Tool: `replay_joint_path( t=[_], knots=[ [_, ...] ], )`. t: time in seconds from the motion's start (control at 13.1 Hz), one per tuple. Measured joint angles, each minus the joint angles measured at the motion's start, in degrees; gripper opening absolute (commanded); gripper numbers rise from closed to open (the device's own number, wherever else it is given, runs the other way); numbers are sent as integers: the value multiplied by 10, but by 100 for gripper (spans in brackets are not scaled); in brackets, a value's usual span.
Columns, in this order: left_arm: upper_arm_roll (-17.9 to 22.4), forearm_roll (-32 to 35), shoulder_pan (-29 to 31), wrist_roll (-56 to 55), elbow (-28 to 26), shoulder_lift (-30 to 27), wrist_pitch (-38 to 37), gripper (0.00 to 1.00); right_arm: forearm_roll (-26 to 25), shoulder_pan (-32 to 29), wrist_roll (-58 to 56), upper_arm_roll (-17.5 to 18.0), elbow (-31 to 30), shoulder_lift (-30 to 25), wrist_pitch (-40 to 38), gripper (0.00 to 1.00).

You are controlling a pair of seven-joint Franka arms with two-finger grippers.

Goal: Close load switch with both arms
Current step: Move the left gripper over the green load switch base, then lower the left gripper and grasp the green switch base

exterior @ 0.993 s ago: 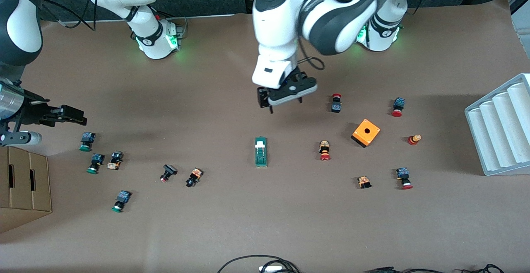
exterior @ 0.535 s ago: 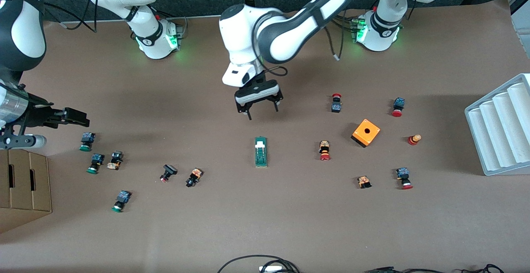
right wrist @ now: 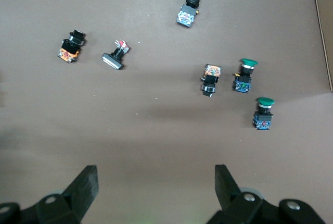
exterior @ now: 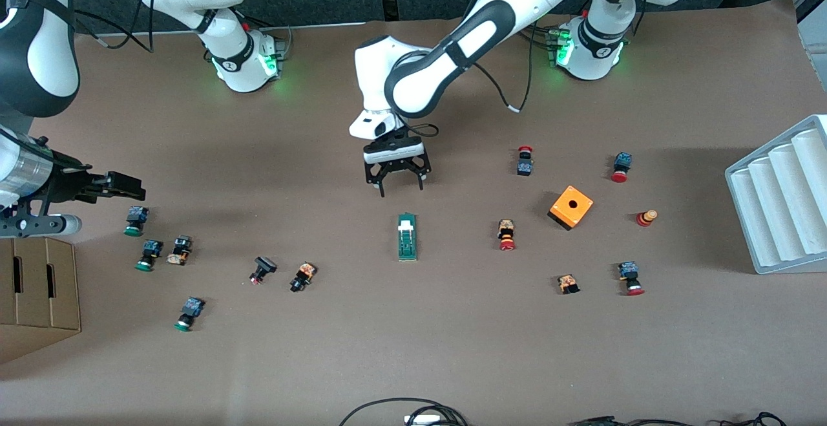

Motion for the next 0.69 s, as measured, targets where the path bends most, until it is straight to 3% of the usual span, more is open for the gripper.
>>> replay_joint_path(
  t=[0.31,0.69],
  knots=[
    [0,180,-3,-142,-15,57,-5,99,0,0,0,0,0,0,0,100],
    [0,265,-25,-162,-1,124,-81,99,0,0,0,0,0,2,0,100]
  ],
)
